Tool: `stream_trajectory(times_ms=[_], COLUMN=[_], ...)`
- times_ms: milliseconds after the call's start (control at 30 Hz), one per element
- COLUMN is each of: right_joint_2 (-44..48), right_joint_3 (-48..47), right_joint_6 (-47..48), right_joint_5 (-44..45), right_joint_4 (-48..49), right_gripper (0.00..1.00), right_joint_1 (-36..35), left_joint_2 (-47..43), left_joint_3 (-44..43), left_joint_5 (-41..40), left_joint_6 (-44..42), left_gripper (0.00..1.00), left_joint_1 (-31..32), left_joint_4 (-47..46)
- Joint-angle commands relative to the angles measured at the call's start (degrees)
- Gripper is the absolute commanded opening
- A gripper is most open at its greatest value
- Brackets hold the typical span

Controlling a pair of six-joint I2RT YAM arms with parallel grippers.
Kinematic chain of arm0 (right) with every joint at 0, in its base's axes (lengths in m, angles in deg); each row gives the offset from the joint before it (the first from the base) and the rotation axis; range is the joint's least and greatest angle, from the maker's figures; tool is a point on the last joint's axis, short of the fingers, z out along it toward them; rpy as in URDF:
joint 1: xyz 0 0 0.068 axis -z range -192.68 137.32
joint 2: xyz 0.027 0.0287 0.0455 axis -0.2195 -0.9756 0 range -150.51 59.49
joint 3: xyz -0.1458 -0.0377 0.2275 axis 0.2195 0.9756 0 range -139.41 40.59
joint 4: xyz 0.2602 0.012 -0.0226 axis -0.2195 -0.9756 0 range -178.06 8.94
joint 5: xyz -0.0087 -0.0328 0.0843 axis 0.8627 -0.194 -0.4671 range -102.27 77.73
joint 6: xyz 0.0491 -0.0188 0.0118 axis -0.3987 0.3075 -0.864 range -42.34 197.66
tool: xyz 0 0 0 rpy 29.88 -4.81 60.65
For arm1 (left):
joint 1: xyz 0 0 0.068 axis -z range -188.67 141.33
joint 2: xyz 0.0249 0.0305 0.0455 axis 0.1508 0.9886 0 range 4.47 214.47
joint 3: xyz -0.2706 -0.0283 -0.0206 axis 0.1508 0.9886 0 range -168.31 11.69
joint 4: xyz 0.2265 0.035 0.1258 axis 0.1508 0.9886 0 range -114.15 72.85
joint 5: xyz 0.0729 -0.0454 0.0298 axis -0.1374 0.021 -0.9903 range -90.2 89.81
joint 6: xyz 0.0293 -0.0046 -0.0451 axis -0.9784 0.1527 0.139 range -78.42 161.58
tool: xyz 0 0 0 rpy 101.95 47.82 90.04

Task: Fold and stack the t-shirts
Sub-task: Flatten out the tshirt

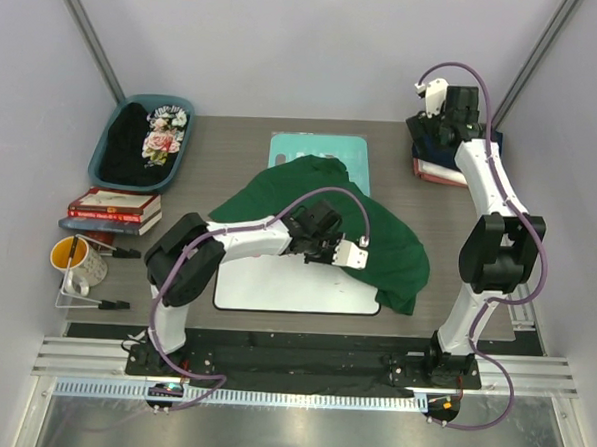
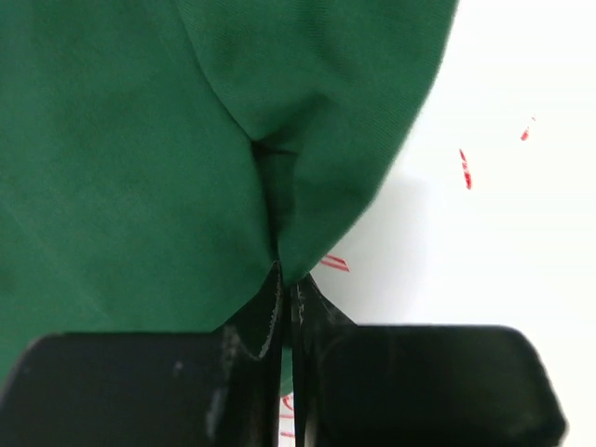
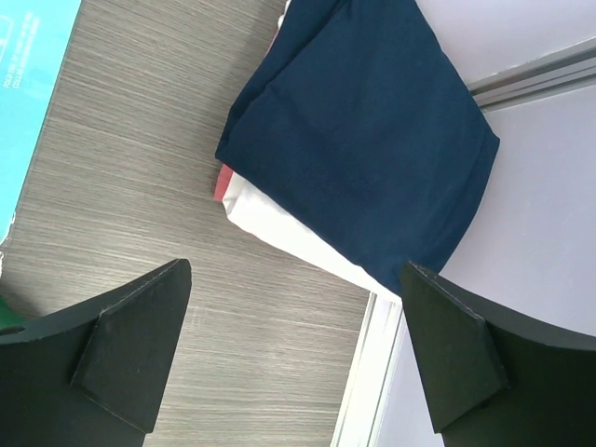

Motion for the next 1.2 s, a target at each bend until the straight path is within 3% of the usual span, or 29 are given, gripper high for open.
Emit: stream_trajectory(times_ms=[0,300,400,467,667,767,800,1000,1100,1167], right_joint_2=[1.99,0.50,-0.47,-1.09,-3.81,-5.39,-5.57,-8.03,-10.13,-11.54], right_joint_3=[1.09,2.68,0.40,-1.79,-5.23,-6.99,-6.82,-7.25,-8.04,-8.48], right_joint_6=[-0.54,2.63,2.98,2.98,2.45,2.27,2.27,3.15,3.33,3.33], right_joint_5=[0.32,-0.29,-1.87,-3.36,-13.82,-16.64,-16.82,-18.05,-19.71,-21.20], right_joint_4=[2.05,0.91,0.29,-0.59,-5.50,-8.50,-8.67,-8.59,-8.59,-8.41], right_gripper=[0.99,1.00,1.00,1.00,1.00,1.00,1.00,1.00,1.00,1.00], right_joint_1=[-0.19,-0.45,-0.72,-1.07,-1.51,-2.47,-2.65,-5.37,-6.60,-7.22], left_joint_2=[-6.65,-14.91,-17.36,-19.39,-24.67,-25.03,-24.76,-18.79,-16.33,-14.84], left_joint_3=[-5.13,-22.01,-20.53,-14.85,2.21,8.10,9.09,8.04,8.48,6.21], left_joint_5=[-1.03,-7.79,-13.23,-19.46,-36.52,-45.30,-49.94,-59.99,-64.48,-64.75], left_joint_6=[-1.55,-8.40,-12.53,-16.48,-25.09,-27.38,-28.09,-27.47,-28.97,-26.79], left_gripper=[0.00,0.00,0.00,0.00,0.00,0.00,0.00,0.00,0.00,0.49], left_joint_1=[-1.56,-10.79,-13.51,-15.80,-23.09,-26.34,-27.31,-33.73,-36.54,-37.16], left_joint_4=[11.45,46.96,53.59,55.01,52.47,45.46,40.47,33.15,24.45,23.63])
